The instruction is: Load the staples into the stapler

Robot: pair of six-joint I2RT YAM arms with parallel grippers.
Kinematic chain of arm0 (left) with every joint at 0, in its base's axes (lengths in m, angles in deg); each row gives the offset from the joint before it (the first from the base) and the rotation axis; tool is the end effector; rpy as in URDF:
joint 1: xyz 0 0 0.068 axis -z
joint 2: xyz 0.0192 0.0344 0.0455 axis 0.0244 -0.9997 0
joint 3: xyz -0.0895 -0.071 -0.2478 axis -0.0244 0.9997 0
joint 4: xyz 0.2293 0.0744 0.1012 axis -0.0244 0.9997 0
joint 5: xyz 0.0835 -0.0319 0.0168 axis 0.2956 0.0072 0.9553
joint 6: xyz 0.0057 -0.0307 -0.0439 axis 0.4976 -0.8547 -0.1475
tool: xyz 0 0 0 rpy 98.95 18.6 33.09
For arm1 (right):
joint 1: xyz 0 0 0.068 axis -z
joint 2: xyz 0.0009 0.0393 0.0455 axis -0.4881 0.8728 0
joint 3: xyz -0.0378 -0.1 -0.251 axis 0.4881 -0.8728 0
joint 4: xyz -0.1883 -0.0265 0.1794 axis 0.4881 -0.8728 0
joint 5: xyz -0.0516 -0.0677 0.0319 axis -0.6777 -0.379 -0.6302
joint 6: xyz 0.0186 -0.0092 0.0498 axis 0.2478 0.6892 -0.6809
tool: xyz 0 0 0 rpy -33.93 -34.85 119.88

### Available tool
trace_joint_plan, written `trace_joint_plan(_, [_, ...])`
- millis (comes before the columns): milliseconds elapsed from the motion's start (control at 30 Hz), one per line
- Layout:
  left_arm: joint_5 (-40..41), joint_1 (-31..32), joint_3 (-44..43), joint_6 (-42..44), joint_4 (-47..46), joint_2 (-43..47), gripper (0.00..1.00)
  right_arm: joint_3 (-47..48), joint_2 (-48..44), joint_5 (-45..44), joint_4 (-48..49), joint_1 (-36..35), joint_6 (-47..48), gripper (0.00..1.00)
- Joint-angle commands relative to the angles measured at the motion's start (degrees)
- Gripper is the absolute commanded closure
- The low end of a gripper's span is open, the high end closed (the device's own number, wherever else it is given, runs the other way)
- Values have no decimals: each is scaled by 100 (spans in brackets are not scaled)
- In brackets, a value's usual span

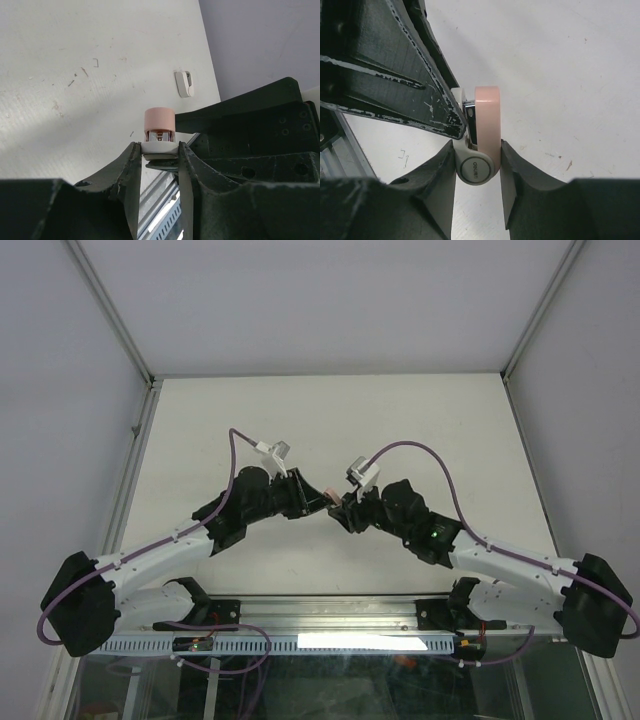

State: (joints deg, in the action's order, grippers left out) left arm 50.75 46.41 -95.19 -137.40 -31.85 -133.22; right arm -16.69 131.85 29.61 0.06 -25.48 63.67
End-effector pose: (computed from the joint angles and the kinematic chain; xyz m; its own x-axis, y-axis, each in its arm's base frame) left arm 0.1701 -0.1784 0.2438 -0.8016 -0.2858 -0.5251 0.2845 0.5900 -0.7556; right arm 0.1359 0.1927 0.2450 -0.2727 -0.2140 -0.9380 -0.8014 0.5900 0.0984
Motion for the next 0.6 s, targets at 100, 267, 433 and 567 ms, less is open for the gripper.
trace_joint_plan(100, [-191, 33, 199, 447, -733, 487, 100, 279, -805, 129, -176, -43, -274, 51])
trace_joint_plan(267, [-151, 23, 278, 1076, -645, 982, 100, 449, -1249, 705, -655, 150, -614, 17])
trace_joint_plan(433, [-948, 22, 205, 1778, -577, 1317, 100, 769, -1294, 2206, -748, 780, -1127, 17])
trace_joint_plan(567, [-1793, 24, 73, 2211, -521, 1447, 100, 961, -1176, 3235, -374, 1121, -1715, 17])
